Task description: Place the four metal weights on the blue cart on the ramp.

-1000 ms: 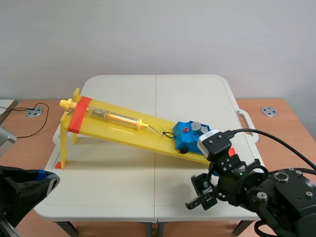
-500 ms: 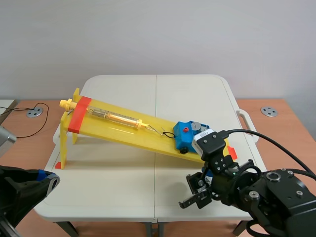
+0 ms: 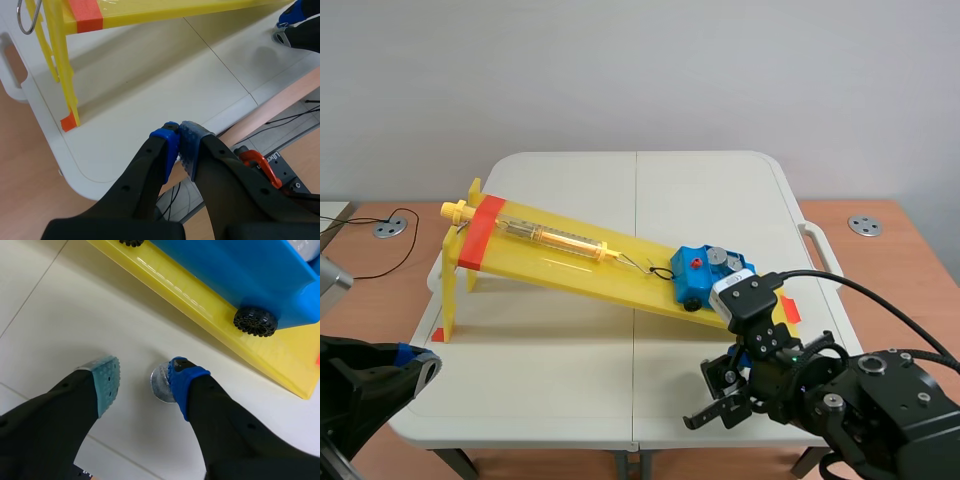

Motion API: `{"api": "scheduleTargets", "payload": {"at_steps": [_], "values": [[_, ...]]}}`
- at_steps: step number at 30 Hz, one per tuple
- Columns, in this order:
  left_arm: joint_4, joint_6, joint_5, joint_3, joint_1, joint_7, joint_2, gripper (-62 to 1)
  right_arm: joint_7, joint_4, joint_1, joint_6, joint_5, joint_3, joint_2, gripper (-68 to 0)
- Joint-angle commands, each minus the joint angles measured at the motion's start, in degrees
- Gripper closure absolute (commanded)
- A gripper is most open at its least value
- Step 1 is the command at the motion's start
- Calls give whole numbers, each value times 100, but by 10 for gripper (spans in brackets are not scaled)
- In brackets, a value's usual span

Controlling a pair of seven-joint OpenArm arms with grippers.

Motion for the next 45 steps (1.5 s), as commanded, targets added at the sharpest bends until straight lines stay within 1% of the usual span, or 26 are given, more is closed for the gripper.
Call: {"api": "scheduleTargets", "payload": {"at_steps": [1,4,9,10,13,14,18,20,24,27,30,33,35,41,43,45], "values": [[415,-101,-444,-79,-114,-487,111,-40,741,50,463,-282,103,-35,-13,-184],[415,-101,-444,-79,-114,-485,111,-40,741,-15,463,-431,103,-35,0,-145],[415,-101,-444,-79,-114,-485,109,-40,568,-37,463,-433,103,-35,15,-71],[415,-101,-444,-79,-114,-485,109,-40,525,-37,463,-466,96,-35,17,-58],[415,-101,-444,-79,-114,-485,109,-40,459,-57,463,-673,85,-35,50,-25],[415,-101,-444,-79,-114,-485,109,-40,459,-59,463,-684,85,-35,72,-9],[415,-101,-444,-79,-114,-485,109,-40,448,-44,463,-658,90,-31,203,-6],[415,-101,-444,-79,-114,-485,109,-40,439,48,446,-638,168,-31,291,-6],[415,-101,-444,-79,-114,-485,109,-40,332,588,289,-612,411,-11,507,-6],[415,-101,-444,-79,-114,-485,109,-40,160,1196,52,-595,568,70,693,-6],[415,-101,-444,-79,-114,-485,109,-40,-7,1808,-227,-481,787,208,857,-6],[415,-101,-444,-79,-114,-485,109,-40,-177,2389,-520,-424,1110,378,975,-6],[415,-101,-444,-79,-114,-485,109,-40,-299,2747,-691,-308,1309,544,1001,-6],[415,-101,-442,-79,-114,-485,109,-40,-557,3582,-874,-286,2026,1040,999,-6],[415,-101,-442,-79,-114,-485,109,-40,-551,3727,-868,-289,2133,1167,992,-6],[415,-101,-442,-79,-114,-485,109,-40,-555,3757,-780,-293,2129,1241,931,-6]]}}
